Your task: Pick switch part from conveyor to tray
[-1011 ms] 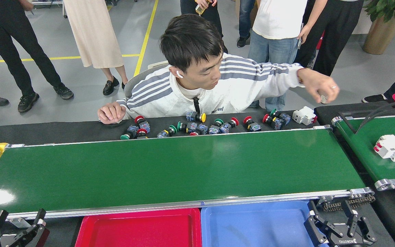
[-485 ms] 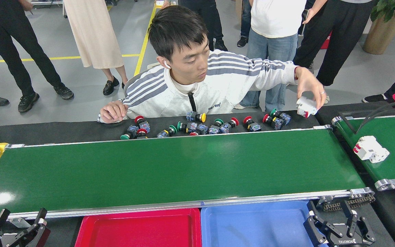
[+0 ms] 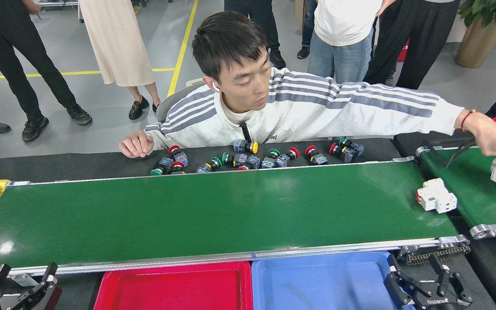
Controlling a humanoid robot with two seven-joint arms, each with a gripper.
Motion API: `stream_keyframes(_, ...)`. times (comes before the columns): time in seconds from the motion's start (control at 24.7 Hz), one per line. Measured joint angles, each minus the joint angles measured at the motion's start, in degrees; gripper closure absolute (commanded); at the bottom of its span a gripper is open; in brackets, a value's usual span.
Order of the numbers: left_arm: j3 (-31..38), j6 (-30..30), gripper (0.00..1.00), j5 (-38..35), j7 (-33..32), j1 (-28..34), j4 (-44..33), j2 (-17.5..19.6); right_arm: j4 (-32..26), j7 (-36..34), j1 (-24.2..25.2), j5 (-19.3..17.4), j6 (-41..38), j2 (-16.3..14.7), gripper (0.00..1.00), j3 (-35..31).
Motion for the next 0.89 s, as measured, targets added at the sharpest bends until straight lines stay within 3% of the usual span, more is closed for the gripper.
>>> stream_keyframes(0.4,0.1,1.0,0.0,0.0,-0.7,0.0,0.0,0.0,17.4,3.2,-15.2,0.2,2.5,-6.7,0.0,0.3)
stream_keyframes(0.89,-0.4,1.0,0.0,0.0,-0.7,0.0,0.0,0.0,25.5,3.6,-22.4,0.3,2.6,-6.6,0.0,7.5)
